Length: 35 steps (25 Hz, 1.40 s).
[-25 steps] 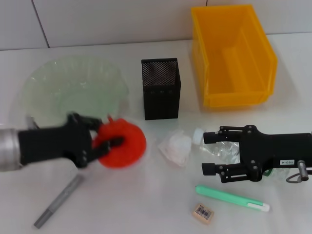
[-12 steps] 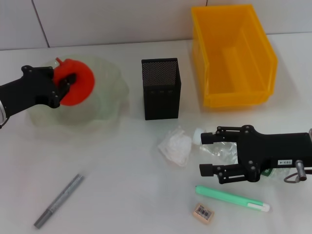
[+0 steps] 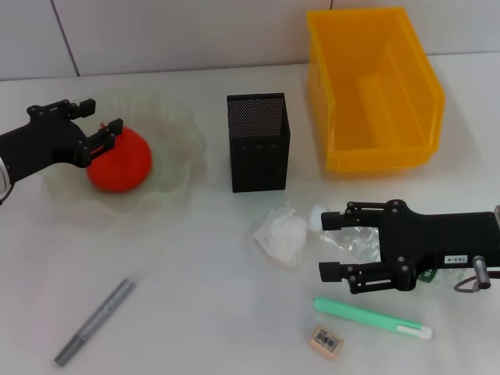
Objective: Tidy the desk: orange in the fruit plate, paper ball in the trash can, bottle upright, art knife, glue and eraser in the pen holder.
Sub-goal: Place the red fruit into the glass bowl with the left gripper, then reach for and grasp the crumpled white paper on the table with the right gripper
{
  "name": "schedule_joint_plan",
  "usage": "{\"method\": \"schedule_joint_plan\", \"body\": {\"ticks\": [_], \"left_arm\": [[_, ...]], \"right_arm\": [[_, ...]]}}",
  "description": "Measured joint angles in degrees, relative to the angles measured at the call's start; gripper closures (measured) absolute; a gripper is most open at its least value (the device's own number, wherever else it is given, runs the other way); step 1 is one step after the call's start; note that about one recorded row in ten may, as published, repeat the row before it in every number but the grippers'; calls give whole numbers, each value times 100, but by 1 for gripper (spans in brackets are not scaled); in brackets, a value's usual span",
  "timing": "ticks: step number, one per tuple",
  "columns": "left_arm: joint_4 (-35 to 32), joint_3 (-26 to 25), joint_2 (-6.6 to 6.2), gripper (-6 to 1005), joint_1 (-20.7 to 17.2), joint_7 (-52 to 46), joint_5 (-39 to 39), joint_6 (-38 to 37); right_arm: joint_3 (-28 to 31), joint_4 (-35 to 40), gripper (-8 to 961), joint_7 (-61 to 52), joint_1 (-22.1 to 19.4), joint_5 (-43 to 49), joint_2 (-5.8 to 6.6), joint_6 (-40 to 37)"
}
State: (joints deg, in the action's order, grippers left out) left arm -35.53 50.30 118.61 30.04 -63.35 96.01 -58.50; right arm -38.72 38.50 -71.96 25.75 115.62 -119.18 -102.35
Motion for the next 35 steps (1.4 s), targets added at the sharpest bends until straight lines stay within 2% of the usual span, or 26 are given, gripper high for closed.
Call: {"method": "schedule_joint_plan", "body": {"ticks": [4, 6, 8, 10, 11, 12, 13, 14, 15, 19, 20, 26, 31, 35], "left_arm": [[-25, 10, -3, 535, -49, 15, -9, -228], [-45, -2, -7, 414, -71, 0, -37, -347], [-204, -59, -46, 292, -281, -111, -337, -1158], [-245, -72, -65, 226, -350, -129, -434, -1404], [-256, -84, -111, 192, -427, -140, -552, -1854], [-256, -84, -111, 159, -427, -140, -552, -1854], [-231, -91, -202, 126, -529, -142, -636, -2511], [-231, -91, -202, 127, -529, -142, -636, -2511], [-192, -74, -280, 128, -627, -141, -567, -3136], [-192, -74, -280, 132, -627, -141, -567, -3136], [-179, -43, -296, 133, -826, -87, 187, -3564], [-175, -77, -251, 134, -994, 139, 284, -3684], [-169, -95, -276, 135, -1037, 276, 265, -3683], [-165, -99, -319, 136, -1048, 248, 276, -3789]], "right_arm": [[29, 0, 163, -2, 0, -2, 0, -2], [42, 6, 163, -29, 0, -8, 1, -7], [48, 82, 163, -168, -4, -18, 8, -10], [49, 202, 163, -344, -16, -22, 14, -14], [49, 258, 163, -405, -22, -22, 15, -17], [49, 308, 163, -425, -29, -22, 14, -26], [49, 364, 163, -447, -35, -23, 12, -41], [48, 414, 163, -475, -41, -23, 7, -56], [43, 477, 163, -534, -42, -23, 5, -71], [-8, 660, 163, -807, 2, -23, 9, -88], [-17, 732, 163, -869, 7, -22, 9, -96], [-40, 1108, 163, -1270, 9, -33, 6, -256], [-118, 1302, 164, -1558, 87, -69, 7, -350], [-323, 2094, 164, -2581, 210, 43, 43, -516]]}}
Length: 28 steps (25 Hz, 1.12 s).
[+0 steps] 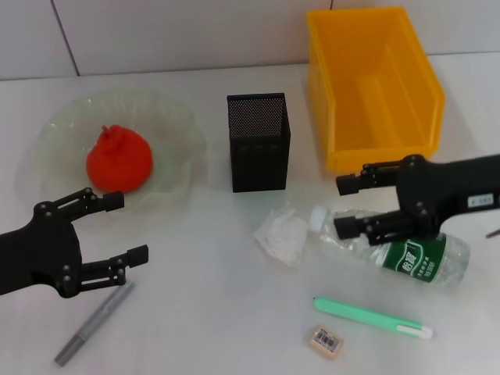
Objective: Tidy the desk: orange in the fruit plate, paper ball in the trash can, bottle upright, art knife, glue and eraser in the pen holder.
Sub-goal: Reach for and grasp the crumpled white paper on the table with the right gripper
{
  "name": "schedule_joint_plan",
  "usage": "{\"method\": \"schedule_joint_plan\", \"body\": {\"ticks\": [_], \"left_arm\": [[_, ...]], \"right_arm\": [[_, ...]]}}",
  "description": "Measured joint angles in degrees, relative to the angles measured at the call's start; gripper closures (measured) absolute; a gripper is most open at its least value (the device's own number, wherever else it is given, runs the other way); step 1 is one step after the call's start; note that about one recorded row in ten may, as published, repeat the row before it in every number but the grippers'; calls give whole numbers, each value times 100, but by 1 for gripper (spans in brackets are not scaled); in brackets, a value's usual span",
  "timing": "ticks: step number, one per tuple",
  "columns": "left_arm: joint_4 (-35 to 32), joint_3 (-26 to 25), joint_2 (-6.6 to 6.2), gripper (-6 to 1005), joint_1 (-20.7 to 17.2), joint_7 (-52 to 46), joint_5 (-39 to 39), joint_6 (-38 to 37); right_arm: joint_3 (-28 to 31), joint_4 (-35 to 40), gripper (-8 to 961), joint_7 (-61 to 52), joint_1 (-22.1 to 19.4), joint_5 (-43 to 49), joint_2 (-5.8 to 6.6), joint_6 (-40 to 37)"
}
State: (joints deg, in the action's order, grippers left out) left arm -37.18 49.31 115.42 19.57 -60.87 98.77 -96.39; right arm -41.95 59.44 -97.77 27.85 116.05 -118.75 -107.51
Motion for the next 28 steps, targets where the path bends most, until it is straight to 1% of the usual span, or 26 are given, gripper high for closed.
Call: {"method": "schedule_joint_plan", "body": {"ticks": [2, 4, 6, 9, 12, 13, 14, 15, 16, 18, 20, 22, 23, 24, 25, 26, 28], "left_arm": [[0, 0, 0, 137, -5, -3, 2, -4], [1, 0, 2, 137, -9, -5, 12, -8], [1, 0, 1, 138, -7, -8, 14, -13], [1, 0, -5, 138, 8, -20, 16, -22], [-2, 15, -7, 137, 33, -59, 18, -29], [-8, 39, -8, 137, 43, -75, 19, -41], [-8, 39, -8, 137, 43, -75, 19, -41], [-8, 39, -8, 137, 43, -75, 19, -41], [-8, 49, -8, 137, 50, -80, 22, -53], [-6, 65, -6, 137, 74, -98, 114, -92], [-7, 69, 0, 137, 80, -104, 158, -105], [-24, 75, 17, 137, 93, -115, 270, -147], [-29, 77, 25, 137, 100, -117, 293, -156], [-30, 79, 39, 137, 109, -119, 325, -167], [-30, 79, 39, 137, 109, -119, 325, -167], [-24, 80, 52, 137, 124, -119, 346, -169], [-19, 79, 57, 137, 128, -119, 353, -170]], "right_arm": [[-92, 743, 164, -705, 91, 217, 0, -87], [-204, 1446, 164, -1511, 272, 611, 8, -151], [-370, 1872, 164, -2086, 520, 1019, 35, -231], [-747, 2231, 164, -2608, 844, 1605, 24, -298], [-1350, 2345, 164, -3155, 1143, 2222, -13, -207], [-1716, 2388, 164, -3434, 1255, 2480, -21, -52], [-1716, 2388, 164, -3434, 1255, 2480, -21, -52], [-2073, 2433, 164, -3701, 1338, 2677, -26, 134], [-2073, 2433, 164, -3701, 1338, 2677, -26, 134], [-2405, 2413, 164, -3891, 1430, 2858, -31, 337], [-2508, 2375, 164, -3915, 1452, 2895, -35, 417], [-2735, 2229, 164, -3965, 1507, 2912, -38, 600], [-2962, 2051, 164, -4012, 1568, 2914, -42, 757], [-2962, 2051, 164, -4012, 1568, 2914, -42, 757], [-3184, 1908, 164, -4053, 1608, 2915, -43, 935], [-3184, 1908, 164, -4053, 1608, 2915, -43, 935], [-3496, 1694, 164, -4102, 1673, 2917, -44, 1174]]}}
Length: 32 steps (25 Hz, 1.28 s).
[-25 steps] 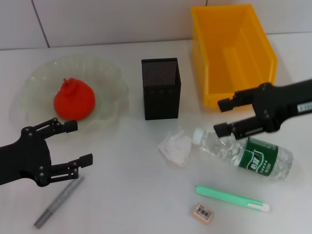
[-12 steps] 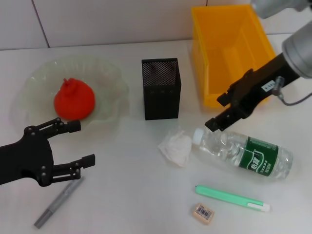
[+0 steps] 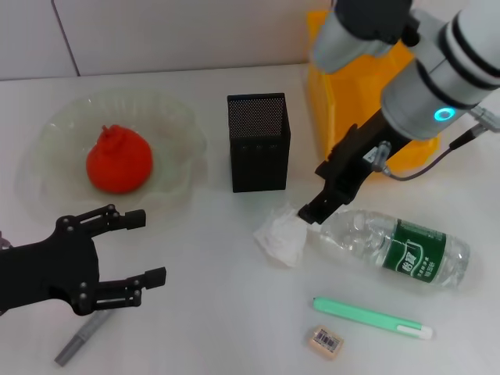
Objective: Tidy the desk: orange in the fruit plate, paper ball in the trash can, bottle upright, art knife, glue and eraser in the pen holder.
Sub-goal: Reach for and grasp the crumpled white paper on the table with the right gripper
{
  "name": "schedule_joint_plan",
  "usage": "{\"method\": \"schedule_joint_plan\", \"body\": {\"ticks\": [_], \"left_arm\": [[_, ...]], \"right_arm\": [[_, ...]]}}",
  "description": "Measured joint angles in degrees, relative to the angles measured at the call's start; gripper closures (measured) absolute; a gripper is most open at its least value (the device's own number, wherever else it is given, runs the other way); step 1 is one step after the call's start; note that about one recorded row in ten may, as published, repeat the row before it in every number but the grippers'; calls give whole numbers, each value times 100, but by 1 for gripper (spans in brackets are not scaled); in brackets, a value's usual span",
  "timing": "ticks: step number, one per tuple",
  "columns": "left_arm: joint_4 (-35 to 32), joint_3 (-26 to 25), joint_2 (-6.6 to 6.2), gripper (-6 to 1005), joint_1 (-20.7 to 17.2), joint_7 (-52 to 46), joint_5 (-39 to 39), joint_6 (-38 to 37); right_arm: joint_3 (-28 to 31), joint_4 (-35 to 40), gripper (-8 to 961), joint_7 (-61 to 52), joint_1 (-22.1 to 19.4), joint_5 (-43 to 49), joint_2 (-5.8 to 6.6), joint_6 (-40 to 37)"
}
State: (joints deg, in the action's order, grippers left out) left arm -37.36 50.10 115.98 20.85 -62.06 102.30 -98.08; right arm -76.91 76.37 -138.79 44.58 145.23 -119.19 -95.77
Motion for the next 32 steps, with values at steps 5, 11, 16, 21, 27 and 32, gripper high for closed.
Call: {"method": "schedule_joint_plan", "body": {"ticks": [5, 11, 16, 21, 27, 32], "left_arm": [[7, 16, 19, 137, 6, 0, 13, 0], [18, 53, 51, 137, 7, 3, 28, 32], [19, 53, 60, 137, -25, 11, 28, 32], [19, 58, 89, 137, -56, 37, 28, 3], [19, 61, 101, 137, -63, 43, 28, 0], [19, 70, 101, 137, -64, 51, 27, -6]], "right_arm": [[-406, -382, 164, -109, 123, 1, -9, 384], [-781, -897, 165, -154, 328, -30, -25, 866], [-995, -1407, 165, -175, 533, -59, -42, 1226], [-1119, -1862, 165, -184, 736, -189, -43, 1370], [-1170, -1982, 165, -197, 764, -206, -49, 1394], [-1174, -2102, 165, -201, 763, -206, -51, 1417]]}}
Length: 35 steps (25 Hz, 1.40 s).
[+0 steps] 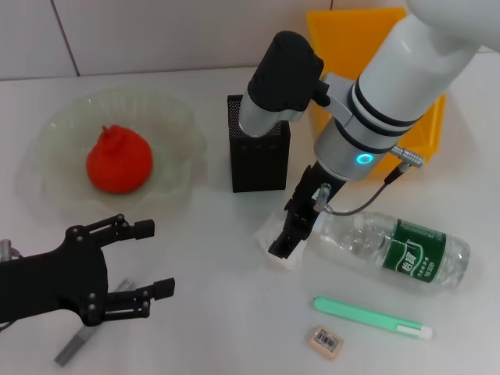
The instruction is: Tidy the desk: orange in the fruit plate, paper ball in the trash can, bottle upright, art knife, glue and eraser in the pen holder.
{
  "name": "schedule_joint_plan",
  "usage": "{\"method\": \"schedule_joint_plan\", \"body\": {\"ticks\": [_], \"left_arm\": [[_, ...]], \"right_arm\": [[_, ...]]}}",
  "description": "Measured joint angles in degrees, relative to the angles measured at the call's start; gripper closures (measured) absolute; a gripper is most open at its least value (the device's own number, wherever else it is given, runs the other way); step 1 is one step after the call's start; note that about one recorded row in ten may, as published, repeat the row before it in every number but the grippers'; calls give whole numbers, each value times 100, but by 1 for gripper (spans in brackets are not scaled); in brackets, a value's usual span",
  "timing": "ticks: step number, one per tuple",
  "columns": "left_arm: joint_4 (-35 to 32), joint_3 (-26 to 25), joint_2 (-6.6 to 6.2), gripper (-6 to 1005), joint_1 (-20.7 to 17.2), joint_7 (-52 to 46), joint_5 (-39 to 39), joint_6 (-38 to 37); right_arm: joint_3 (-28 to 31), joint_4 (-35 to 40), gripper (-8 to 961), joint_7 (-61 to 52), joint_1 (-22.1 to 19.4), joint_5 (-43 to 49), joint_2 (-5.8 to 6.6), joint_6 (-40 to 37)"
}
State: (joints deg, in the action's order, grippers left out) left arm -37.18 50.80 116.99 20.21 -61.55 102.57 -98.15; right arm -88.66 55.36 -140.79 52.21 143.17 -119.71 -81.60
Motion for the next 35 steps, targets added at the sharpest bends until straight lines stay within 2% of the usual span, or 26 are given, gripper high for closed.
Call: {"method": "schedule_joint_plan", "body": {"ticks": [7, 14, 19, 20, 22, 23, 24, 25, 27, 28, 30, 31, 33, 35], "left_arm": [[0, 51, -1, 137, 0, 3, 0, -12], [0, 53, -1, 137, -4, 3, 0, -12], [0, 53, -2, 137, -20, 3, -1, -16], [0, 53, -1, 137, -22, 3, -1, -17], [0, 53, -1, 137, -25, 3, 0, -17], [0, 53, -1, 137, -32, 3, 0, -19], [0, 53, -1, 137, -32, 3, 0, -19], [0, 53, -1, 137, -34, 3, -1, -20], [0, 53, -1, 137, -34, 10, -1, -24], [0, 55, -1, 137, -35, 18, 0, -30], [0, 58, -1, 137, -35, 33, -1, -46], [0, 58, -1, 137, -35, 33, -1, -46], [0, 60, -1, 137, -35, 51, 0, -73], [0, 61, -1, 137, -35, 52, 0, -74]], "right_arm": [[-71, -22, 170, -97, 25, 0, 0, -31], [-61, 47, 312, -120, 6, 1, 6, -43], [144, 555, 462, -238, -136, -3, 18, -291], [382, 914, 495, -287, -230, -42, 24, -504], [518, 1088, 515, -292, -281, -80, 30, -632], [807, 1454, 524, -295, -371, -169, 40, -878], [807, 1454, 534, -295, -371, -169, 40, -878], [1166, 1924, 544, -295, -497, -215, 43, -1163], [1353, 2165, 548, -296, -568, -221, 50, -1291], [1740, 2620, 550, -298, -697, -209, 57, -1502], [2246, 3061, 554, -299, -839, -188, 66, -1682], [2246, 3061, 555, -299, -839, -188, 66, -1682], [2928, 3492, 557, -266, -1033, -164, 128, -1775], [3128, 3565, 558, -245, -1105, -141, 171, -1761]]}}
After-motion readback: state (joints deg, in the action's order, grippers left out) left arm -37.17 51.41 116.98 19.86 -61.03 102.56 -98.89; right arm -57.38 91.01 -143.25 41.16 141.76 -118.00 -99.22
